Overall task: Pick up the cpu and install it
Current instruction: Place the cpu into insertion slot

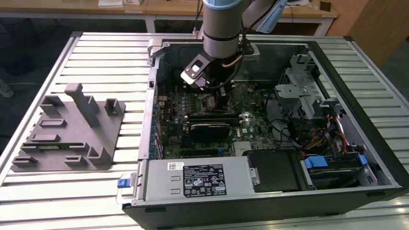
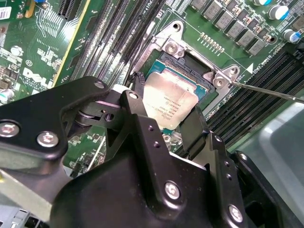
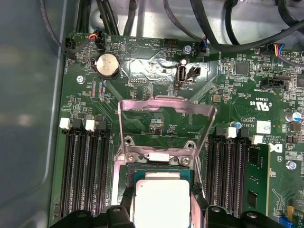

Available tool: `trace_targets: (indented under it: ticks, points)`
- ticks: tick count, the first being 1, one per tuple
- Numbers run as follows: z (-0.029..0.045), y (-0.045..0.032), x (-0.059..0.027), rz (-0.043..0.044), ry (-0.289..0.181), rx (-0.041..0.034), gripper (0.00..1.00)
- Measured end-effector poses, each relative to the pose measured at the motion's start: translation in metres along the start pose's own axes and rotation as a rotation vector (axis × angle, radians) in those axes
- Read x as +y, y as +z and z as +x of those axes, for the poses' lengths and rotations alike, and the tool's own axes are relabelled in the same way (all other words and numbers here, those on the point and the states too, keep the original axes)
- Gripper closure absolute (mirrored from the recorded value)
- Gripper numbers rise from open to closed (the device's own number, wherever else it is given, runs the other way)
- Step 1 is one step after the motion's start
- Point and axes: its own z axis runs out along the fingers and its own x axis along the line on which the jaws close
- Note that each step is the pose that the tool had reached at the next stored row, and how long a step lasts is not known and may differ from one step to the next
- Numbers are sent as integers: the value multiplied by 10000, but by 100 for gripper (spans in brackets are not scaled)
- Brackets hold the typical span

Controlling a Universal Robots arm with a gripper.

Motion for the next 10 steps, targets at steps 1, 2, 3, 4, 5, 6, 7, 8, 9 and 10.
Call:
trace_targets:
  ticks: [1,2,3,4,5,6,7,8,9,10]
  points:
    - [0,2,0,0,7,-1,45]
    - [1,4,0,0,15,-2,45]
    - [2,6,0,1,23,-2,45]
    - [4,8,0,1,30,-3,45]
    - [5,10,0,1,36,-3,45]
    - [7,12,0,1,41,-3,45]
    - [11,14,-1,0,46,-2,45]
    - [15,16,0,0,48,-3,45]
    - [19,18,0,0,50,-2,45]
    - [21,21,0,-1,50,-1,45]
